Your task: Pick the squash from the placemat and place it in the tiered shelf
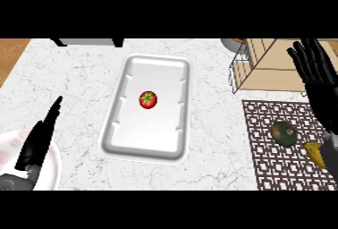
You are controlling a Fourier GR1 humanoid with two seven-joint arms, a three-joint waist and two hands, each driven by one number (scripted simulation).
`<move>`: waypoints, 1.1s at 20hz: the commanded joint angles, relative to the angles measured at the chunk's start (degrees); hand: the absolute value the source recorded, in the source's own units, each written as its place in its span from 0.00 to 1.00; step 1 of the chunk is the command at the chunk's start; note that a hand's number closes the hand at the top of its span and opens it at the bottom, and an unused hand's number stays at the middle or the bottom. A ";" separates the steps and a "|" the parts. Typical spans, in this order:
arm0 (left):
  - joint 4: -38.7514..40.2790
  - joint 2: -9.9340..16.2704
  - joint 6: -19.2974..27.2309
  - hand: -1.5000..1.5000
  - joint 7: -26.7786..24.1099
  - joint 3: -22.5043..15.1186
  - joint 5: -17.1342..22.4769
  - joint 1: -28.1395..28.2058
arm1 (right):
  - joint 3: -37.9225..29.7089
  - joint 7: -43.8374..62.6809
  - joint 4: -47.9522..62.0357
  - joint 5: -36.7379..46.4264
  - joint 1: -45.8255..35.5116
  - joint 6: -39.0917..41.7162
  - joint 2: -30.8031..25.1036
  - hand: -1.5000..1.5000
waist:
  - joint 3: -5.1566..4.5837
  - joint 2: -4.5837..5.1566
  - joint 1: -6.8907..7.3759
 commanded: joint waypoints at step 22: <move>2.08 -11.69 -11.33 0.50 1.84 6.14 18.15 1.66 | -7.10 -34.34 50.62 10.99 2.83 40.88 -31.73 0.00 | 1.34 -0.56 1.98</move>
